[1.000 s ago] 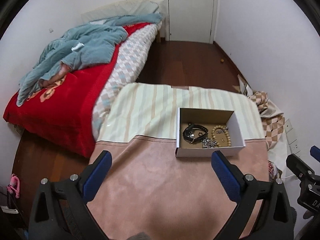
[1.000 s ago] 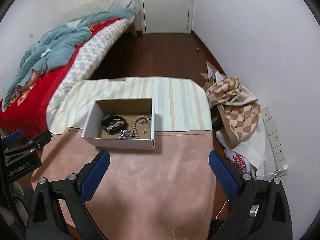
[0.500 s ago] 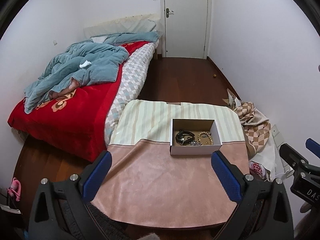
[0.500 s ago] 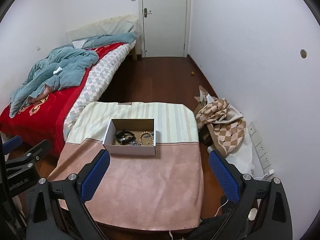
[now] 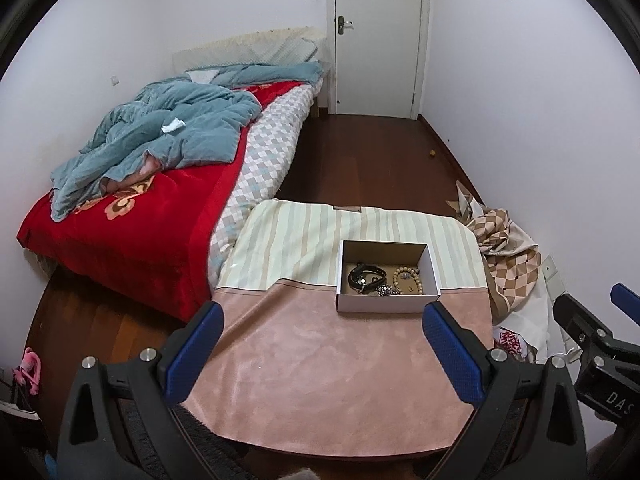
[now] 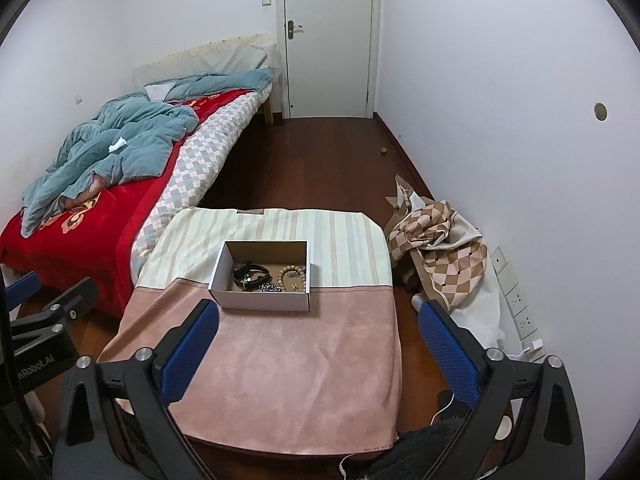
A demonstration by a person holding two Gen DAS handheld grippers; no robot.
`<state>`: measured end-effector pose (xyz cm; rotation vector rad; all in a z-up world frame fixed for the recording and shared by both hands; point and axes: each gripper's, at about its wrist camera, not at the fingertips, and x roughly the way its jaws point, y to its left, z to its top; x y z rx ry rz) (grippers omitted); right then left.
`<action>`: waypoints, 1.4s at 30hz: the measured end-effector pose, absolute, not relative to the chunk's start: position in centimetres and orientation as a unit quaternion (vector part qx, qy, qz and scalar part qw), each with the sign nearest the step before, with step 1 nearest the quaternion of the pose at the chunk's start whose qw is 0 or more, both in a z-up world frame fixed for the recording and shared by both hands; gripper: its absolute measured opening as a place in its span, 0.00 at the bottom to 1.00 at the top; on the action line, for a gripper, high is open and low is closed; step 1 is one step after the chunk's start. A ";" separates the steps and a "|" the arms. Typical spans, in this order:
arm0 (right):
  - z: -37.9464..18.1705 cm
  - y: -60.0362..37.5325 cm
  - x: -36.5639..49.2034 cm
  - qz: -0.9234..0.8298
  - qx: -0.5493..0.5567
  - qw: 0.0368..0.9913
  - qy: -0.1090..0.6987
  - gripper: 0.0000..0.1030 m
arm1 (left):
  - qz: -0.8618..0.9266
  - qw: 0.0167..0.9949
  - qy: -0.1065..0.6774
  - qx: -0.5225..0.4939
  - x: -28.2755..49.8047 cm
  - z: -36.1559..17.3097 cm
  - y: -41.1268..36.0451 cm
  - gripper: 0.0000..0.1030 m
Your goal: Organize jewelry
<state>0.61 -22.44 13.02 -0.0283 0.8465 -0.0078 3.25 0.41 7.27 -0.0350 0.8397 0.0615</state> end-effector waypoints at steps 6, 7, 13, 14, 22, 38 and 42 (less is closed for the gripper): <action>11.9 -22.6 3.8 -0.015 -0.018 0.909 0.415 1.00 | 0.023 0.908 0.417 -0.014 6.1 6.0 -0.9 0.98; 11.8 -22.5 4.3 -0.017 -0.020 0.909 0.417 1.00 | 0.023 0.908 0.418 -0.012 6.5 5.9 -1.1 0.98; 10.7 -22.6 7.7 -0.021 -0.023 0.903 0.429 1.00 | 0.027 0.904 0.427 -0.008 9.1 5.2 -1.7 0.99; 10.4 -22.6 8.2 -0.021 -0.025 0.901 0.433 1.00 | 0.026 0.902 0.430 -0.010 9.5 5.1 -1.7 0.99; 8.1 -22.5 10.5 -0.018 -0.022 0.889 0.456 1.00 | 0.024 0.894 0.448 -0.001 11.0 3.6 -2.1 0.99; 6.8 -22.6 10.6 -0.022 -0.024 0.883 0.468 1.00 | 0.027 0.891 0.453 -0.001 10.9 3.1 -1.6 0.99; 6.7 -22.6 10.5 -0.022 -0.025 0.883 0.468 1.00 | 0.028 0.892 0.452 0.000 10.9 3.1 -1.5 0.99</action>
